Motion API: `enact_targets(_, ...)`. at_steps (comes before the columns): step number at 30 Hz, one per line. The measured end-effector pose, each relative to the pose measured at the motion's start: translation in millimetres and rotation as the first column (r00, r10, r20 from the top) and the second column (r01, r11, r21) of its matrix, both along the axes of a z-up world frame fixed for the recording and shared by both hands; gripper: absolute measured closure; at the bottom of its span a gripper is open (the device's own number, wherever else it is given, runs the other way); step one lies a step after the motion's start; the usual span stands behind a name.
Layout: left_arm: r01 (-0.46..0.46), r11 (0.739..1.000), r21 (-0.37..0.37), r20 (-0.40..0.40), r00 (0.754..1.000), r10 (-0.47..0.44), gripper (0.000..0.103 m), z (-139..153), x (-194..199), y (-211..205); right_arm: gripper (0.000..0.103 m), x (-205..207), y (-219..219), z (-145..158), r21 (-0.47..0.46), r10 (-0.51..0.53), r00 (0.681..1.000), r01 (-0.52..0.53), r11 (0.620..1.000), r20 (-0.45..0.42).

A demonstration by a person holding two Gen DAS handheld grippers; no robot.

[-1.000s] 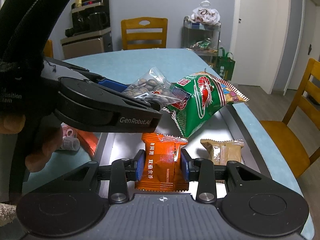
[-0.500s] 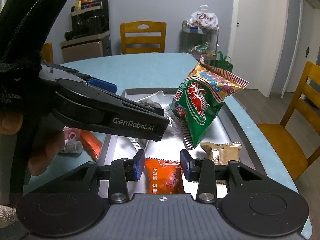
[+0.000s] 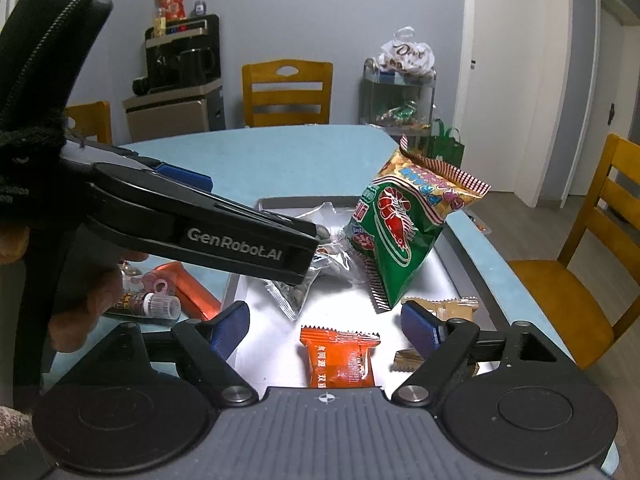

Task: Organize snacks
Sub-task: 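Open both grippers to drop the orange pastry and seed bag into the tray, then move the left gripper to the brown peanut bag while the right approaches the white snack tube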

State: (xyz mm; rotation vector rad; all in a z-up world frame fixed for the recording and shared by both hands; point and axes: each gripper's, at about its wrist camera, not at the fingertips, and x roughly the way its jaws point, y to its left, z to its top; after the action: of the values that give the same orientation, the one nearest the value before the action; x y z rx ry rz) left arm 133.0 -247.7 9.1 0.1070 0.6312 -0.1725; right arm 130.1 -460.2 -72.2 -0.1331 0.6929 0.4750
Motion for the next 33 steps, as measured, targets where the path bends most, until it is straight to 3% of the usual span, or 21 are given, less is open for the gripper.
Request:
enact_targets(2, -0.001, 1.0, -0.006, 0.006, 1.0, 0.001, 0.005, 3.0, -4.4, 4.0, 0.014, -2.1, 0.7, 1.8, 0.001, 0.001, 1.0, -0.001, 1.0, 0.004)
enact_targets(14, -0.032, 0.999, -0.014, 0.018, 0.999, 0.032, 0.005, 19.9, -30.4, 37.2, 0.01, -17.4, 15.7, 11.4, -0.013, 0.026, 0.999, -0.025, 1.0, 0.022)
enact_targets(26, -0.081, 0.996, -0.038, 0.044, 0.996, 0.083, 0.005, 36.6, -68.0, 97.2, 0.008, -29.4, 38.3, 19.7, -0.015, 0.067, 0.998, -0.067, 0.998, 0.013)
enact_targets(33, -0.135, 0.99, -0.047, 0.087, 0.987, 0.138, 0.005, 49.1, -92.1, 145.2, 0.008, -40.3, 57.1, 21.0, -0.061, 0.112, 0.994, -0.111, 0.992, 0.013)
